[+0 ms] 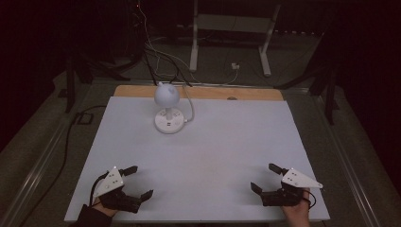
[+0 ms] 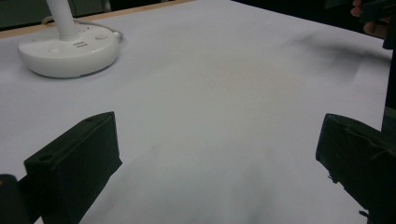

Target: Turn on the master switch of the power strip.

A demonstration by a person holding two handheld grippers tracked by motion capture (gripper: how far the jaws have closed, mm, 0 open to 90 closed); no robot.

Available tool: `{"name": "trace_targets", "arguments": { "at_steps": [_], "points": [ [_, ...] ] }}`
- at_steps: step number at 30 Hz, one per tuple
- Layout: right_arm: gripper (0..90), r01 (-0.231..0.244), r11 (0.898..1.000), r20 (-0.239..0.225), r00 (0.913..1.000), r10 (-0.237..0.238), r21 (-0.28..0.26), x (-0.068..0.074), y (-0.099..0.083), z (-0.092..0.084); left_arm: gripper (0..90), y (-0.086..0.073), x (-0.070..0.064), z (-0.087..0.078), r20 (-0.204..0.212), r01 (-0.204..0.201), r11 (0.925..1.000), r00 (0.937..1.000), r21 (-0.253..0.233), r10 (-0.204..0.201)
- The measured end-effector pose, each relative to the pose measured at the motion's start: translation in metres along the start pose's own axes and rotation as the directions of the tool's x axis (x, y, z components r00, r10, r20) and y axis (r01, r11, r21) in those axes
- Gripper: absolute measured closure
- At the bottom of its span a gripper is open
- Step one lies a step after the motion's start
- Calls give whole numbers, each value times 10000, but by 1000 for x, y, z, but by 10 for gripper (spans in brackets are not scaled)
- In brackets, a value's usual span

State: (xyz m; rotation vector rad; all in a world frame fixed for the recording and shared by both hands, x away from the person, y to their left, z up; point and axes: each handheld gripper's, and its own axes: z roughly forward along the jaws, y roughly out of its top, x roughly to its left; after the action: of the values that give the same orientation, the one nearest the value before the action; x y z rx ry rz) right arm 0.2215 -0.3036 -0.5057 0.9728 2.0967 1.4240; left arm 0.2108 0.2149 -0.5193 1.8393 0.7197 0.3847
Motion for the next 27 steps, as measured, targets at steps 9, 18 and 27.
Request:
{"name": "trace_targets", "arguments": {
  "at_steps": [9, 18, 27],
  "points": [
    [0, 161, 9997, 200, 9997, -164, 177, 4, -5, 5, 2, 0, 2, -1, -82, 78, 9999, 9999, 127, -77],
    [0, 463, 9986, 204, 9987, -468, 261, 4, -2, 4, 2, 0, -1, 0, -11, -14, 9998, 10000, 184, 15],
    [0, 484, 9987, 274, 9984, -489, 176, 6, -1, 3, 1, 3, -3, 0, -24, -28, 9999, 10000, 144, 28]
  ]
}}
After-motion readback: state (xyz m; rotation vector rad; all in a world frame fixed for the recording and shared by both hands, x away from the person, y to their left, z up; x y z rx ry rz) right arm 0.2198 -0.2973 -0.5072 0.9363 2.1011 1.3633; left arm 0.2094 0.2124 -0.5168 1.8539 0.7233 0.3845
